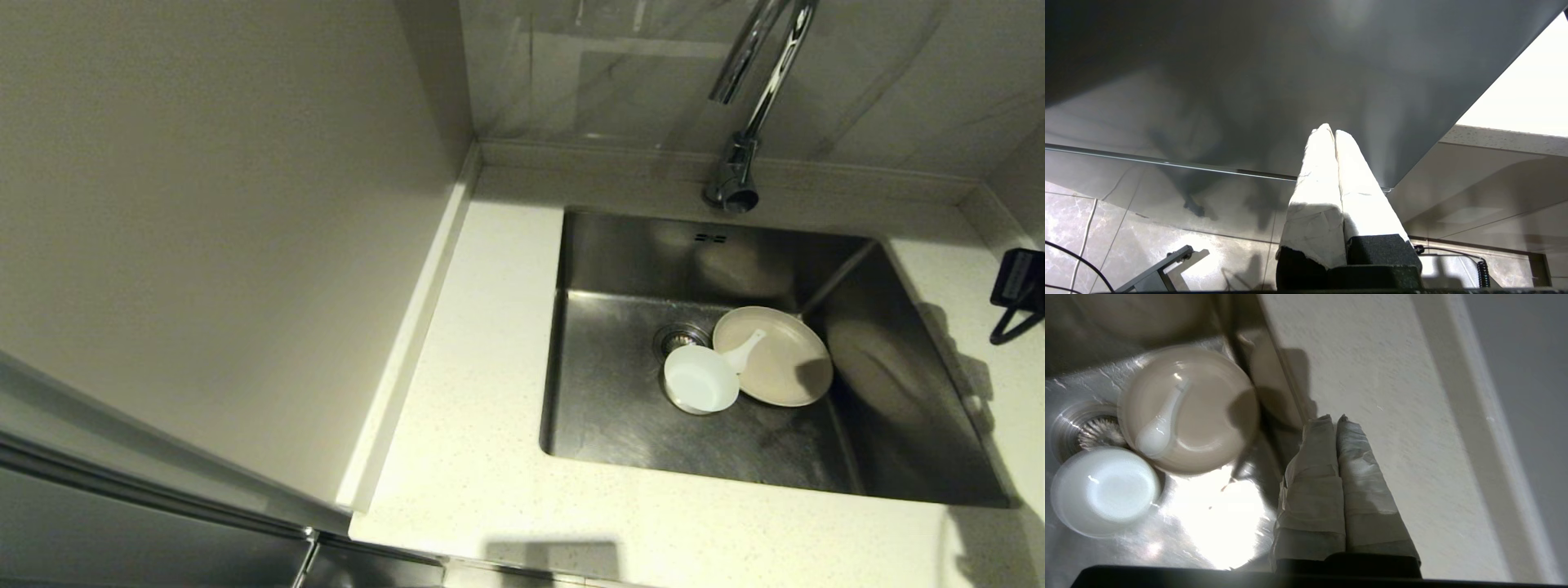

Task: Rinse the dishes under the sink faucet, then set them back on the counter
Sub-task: Turn on the faucet

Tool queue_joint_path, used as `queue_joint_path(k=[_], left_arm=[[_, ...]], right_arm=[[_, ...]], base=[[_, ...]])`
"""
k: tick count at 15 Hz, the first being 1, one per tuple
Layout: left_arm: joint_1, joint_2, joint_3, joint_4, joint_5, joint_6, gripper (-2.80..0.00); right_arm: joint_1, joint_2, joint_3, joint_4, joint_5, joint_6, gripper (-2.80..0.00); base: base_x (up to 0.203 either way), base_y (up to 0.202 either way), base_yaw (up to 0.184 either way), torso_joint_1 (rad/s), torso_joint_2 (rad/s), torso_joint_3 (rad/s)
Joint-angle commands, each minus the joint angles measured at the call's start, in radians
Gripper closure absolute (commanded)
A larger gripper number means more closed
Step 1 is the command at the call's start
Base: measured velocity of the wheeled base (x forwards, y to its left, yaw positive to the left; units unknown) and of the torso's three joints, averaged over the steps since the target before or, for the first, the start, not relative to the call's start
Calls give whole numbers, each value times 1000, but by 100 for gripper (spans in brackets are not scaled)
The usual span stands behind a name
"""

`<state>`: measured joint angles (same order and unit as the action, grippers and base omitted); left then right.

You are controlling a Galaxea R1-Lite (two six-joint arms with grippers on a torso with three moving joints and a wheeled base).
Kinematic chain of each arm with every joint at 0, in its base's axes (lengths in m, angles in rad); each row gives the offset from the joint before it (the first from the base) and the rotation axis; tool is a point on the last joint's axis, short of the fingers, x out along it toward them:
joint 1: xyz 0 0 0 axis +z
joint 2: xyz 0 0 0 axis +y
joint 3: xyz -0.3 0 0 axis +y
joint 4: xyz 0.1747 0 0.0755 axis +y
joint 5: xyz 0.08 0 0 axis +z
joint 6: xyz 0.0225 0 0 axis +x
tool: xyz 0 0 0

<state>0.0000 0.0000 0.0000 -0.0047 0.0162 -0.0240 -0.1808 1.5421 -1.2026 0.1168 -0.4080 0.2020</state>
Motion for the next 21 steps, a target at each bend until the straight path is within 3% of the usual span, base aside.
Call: queue_joint_path(k=[1,5,7,9,11,13,16,21], left_arm=[[0,-3,0,0,1,-1,0],[0,-3,0,0,1,-1,0],[0,-3,0,0,1,-1,0],[0,-3,0,0,1,-1,0],[0,-3,0,0,1,-1,0],[0,-3,0,0,1,-1,0],[0,-3,0,0,1,-1,0],[0,-3,0,0,1,-1,0]], right_arm=[[-3,107,-124,13,15,70,0],[14,330,-634,220,68,356,0],[32,440,-793,240,137,501,0],[53,526,-801,157,325,665,0],[62,543,-795,53,477,763,0],[64,560,-795,-12,517,795,0],[63,561,-793,-116,656,923,0],[66,560,-793,-322,886,1062,0]], base=[[0,0,0,0,0,0],[0,0,0,0,0,0],[0,0,0,0,0,0],[0,0,0,0,0,0],[0,0,0,0,0,0],[0,0,0,0,0,0],[0,0,0,0,0,0],[0,0,0,0,0,0]])
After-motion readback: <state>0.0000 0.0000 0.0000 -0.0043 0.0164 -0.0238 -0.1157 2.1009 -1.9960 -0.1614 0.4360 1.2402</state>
